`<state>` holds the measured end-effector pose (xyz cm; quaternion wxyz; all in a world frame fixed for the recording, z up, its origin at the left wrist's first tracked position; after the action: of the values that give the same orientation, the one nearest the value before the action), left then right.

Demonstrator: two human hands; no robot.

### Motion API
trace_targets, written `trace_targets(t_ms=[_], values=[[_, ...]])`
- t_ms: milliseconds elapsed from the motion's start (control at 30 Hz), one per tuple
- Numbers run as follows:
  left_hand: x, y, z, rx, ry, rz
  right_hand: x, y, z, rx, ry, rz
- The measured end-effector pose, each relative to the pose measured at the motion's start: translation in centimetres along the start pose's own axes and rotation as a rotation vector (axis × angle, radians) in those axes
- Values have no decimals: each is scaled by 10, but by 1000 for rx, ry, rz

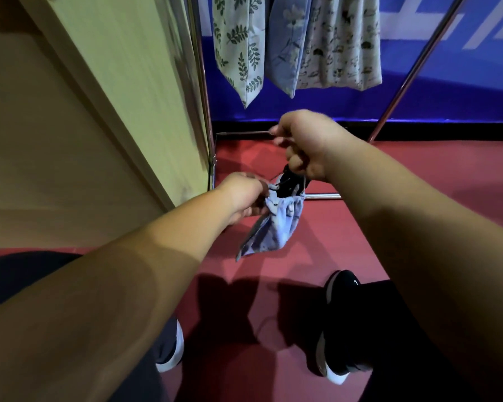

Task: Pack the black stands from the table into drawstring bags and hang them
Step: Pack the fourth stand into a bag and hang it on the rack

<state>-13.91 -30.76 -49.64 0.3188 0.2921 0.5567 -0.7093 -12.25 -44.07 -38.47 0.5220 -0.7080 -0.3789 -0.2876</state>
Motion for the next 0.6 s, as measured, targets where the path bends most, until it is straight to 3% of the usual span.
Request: trace_targets(t_ms=[100, 233, 400, 500, 600], values=[[-8, 1, -5, 27, 9, 43, -21, 9, -21, -158, -431, 87], [-21, 0, -14, 30, 109, 164, -50, 23, -12, -64, -512, 80], [-32, 0, -34, -30, 151, 260, -38, 0, 1, 45, -965, 87], [-34, -1, -45, -56, 178, 251, -42, 11, 3, 62, -977, 19], [-33, -1, -47, -40, 164, 205, -56, 14, 6, 88, -927, 91]])
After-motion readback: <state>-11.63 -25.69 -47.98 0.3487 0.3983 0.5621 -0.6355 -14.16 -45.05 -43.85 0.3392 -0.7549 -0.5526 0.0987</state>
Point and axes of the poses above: each hand's wrist, its own y-axis towards the middle knuckle, its own z-axis out of the palm, x = y × z, the point moved 9 cm from there along y, towards the middle knuckle, and after that the axes turned 15 degrees about -y, right-handed, at the moved point
